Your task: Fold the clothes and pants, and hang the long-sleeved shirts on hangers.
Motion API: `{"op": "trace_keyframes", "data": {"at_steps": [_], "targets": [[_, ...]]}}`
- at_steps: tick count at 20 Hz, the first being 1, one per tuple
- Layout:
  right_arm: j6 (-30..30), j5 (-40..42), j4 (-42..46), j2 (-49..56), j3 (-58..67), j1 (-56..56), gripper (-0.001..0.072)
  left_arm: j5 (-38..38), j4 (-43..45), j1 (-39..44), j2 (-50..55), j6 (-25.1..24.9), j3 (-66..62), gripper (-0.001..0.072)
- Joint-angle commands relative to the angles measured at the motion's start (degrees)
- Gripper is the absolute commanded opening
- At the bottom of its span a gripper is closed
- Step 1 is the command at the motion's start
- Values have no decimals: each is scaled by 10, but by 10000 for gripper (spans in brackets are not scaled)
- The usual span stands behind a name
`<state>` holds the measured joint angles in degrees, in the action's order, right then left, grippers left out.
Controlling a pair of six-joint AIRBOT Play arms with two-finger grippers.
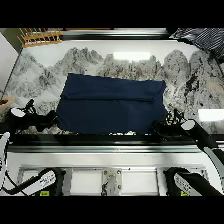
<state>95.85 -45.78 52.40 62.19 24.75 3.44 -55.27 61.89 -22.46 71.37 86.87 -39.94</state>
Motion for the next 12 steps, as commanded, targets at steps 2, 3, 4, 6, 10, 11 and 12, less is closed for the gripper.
{"op": "trace_keyframes", "data": {"at_steps": [2,3,4,6,10,11,12], "targets": [[-53,26,-21,7,0,-33,14,-2,0,0,-1,-1,-1,11],[-61,10,-6,0,13,-28,15,-7,1,-3,-2,-1,-7,11],[-61,-25,26,-9,38,-19,14,-27,1,-11,-5,-2,-22,11],[-61,-131,125,-37,106,5,14,-76,2,-35,-40,-23,-56,10],[-89,-379,263,-115,223,38,15,-227,3,-77,-165,-46,-85,11],[-90,-419,271,-135,234,40,15,-261,12,-75,-197,-45,-84,10],[-90,-446,276,-154,236,40,14,-285,22,-69,-225,-43,-82,10]]}}
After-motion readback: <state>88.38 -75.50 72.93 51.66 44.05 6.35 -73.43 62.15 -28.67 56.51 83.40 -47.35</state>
